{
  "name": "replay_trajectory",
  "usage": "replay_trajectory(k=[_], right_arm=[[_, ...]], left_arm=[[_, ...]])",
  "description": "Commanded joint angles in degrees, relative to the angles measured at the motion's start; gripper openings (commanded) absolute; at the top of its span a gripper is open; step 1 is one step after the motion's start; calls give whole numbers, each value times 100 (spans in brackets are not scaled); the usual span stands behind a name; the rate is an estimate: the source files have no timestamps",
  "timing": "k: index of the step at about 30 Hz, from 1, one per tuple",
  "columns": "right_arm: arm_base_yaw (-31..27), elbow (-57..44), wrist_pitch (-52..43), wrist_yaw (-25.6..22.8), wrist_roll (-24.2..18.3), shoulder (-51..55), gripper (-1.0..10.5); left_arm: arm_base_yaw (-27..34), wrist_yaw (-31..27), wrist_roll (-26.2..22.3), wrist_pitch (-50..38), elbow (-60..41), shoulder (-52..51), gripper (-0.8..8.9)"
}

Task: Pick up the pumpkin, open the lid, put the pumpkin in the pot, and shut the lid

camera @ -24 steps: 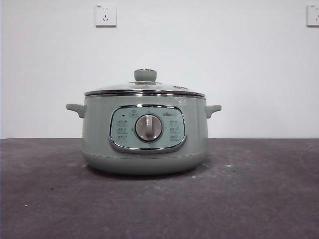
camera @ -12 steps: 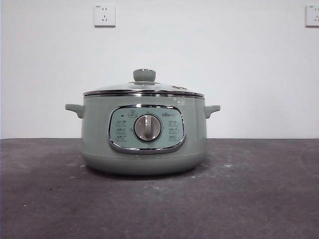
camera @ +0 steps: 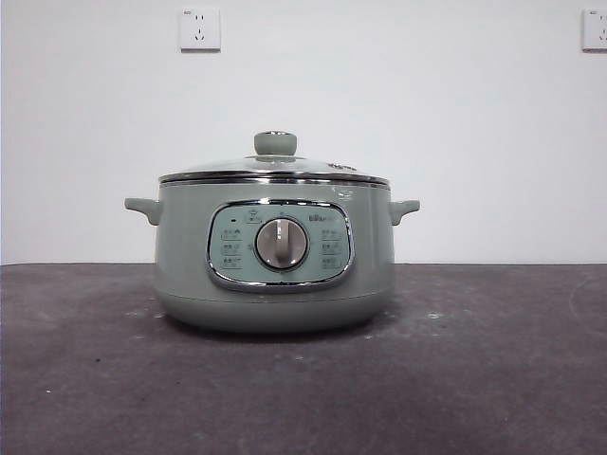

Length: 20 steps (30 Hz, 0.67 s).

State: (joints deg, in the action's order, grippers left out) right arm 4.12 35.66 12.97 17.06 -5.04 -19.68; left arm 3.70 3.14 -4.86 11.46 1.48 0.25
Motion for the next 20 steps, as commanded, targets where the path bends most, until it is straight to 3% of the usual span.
replay_trajectory(k=[1, 12, 20], right_arm=[[-2, -988, -599, -278, 352, 361, 1], [9, -2990, -1209, -1152, 577, 1565, 1], [9, -3528, -911, -1156, 673, 1963, 1]], left_arm=[[17, -7, 39, -4, -94, -17, -3], [17, -9, 39, -4, -94, -17, -3], [17, -7, 39, -4, -94, -17, -3]])
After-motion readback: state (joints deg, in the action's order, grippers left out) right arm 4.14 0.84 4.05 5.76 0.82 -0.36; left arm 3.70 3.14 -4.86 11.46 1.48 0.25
